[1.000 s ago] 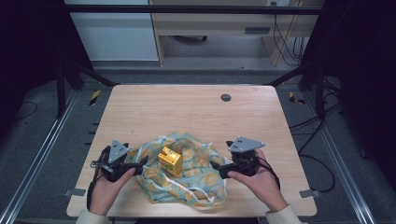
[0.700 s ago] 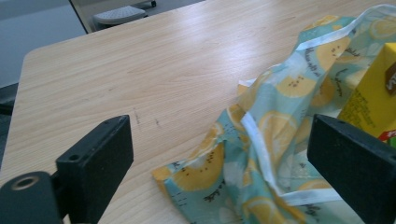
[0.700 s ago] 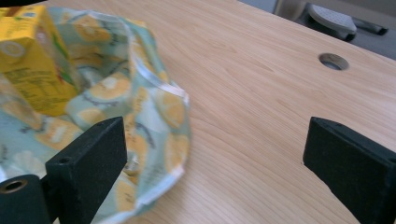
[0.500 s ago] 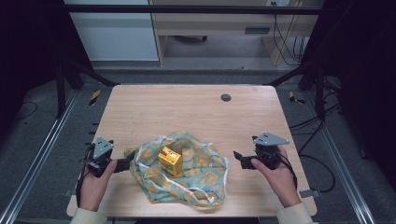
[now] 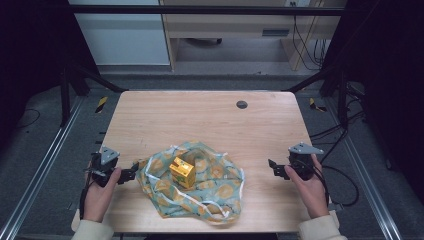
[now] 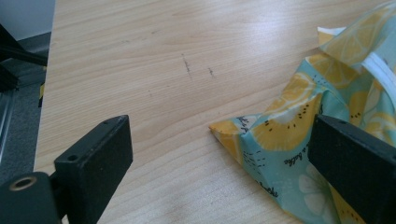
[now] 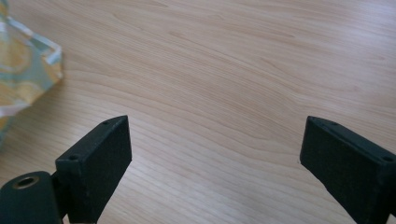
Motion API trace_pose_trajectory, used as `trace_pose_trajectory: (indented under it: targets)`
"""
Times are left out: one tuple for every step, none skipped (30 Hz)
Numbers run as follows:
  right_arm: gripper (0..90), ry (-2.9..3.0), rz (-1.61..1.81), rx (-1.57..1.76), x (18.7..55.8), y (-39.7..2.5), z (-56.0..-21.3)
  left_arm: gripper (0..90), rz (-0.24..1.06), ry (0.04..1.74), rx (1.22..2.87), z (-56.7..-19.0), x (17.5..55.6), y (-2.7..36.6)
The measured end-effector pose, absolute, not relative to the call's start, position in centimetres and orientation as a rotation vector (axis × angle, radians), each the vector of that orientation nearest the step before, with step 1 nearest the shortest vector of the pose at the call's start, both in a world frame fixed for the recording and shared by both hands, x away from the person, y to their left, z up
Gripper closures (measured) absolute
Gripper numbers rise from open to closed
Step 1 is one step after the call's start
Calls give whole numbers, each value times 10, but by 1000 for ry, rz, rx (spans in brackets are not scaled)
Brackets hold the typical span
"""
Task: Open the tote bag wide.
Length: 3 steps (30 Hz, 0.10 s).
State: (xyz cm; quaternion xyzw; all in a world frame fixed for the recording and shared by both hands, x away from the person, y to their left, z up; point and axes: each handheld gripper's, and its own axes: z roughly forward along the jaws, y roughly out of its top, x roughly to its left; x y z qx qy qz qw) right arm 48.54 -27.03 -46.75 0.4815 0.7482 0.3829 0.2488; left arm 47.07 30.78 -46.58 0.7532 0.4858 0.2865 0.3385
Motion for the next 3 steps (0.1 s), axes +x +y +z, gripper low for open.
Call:
trace_pose_trajectory:
  targets:
    - [93,2027,1038,1325,486,-273,-468,64,749,1262,1965,-466,470,307]
    - [94,2011,1040,1337,486,-275,-468,64,747,1258,1971,-466,470,307]
    - [95,2001,1048,1352,486,-276,-468,65,746,1258,1973,-466,470,306]
